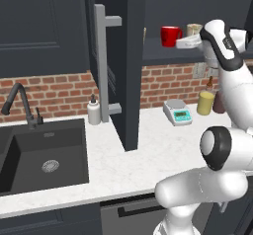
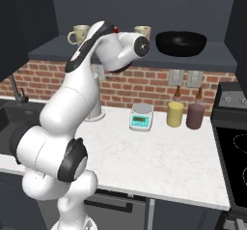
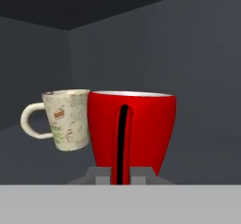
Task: Gather all objects into one cabinet and sort the glasses and bowls to opposite sides.
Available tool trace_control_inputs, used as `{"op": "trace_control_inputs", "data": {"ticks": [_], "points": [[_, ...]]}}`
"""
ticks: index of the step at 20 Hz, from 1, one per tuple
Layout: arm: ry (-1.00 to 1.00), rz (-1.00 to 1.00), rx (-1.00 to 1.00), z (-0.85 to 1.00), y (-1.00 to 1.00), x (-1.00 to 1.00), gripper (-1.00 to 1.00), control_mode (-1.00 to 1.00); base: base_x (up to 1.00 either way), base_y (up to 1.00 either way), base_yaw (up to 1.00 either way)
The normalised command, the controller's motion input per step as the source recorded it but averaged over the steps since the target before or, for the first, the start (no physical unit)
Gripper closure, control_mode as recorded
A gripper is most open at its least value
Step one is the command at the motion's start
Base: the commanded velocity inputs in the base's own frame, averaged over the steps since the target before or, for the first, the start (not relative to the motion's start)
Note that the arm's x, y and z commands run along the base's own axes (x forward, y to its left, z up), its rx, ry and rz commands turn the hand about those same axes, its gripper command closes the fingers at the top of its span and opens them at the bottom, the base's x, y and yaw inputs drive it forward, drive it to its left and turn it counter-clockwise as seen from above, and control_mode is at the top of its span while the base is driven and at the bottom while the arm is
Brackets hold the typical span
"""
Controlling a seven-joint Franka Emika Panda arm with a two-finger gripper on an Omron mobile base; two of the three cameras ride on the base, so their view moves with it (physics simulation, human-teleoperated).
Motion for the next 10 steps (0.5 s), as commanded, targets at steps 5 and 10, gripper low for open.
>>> {"op": "trace_control_inputs", "data": {"ticks": [5, 10], "points": [[0.00, 0.00, 0.00, -0.18, -0.13, 0.43, 1.00, -1.00, 0.00, 0.00, 0.00], [0.00, 0.00, 0.00, -0.11, -0.15, 0.24, 1.00, -1.00, 0.00, 0.00, 0.00]]}}
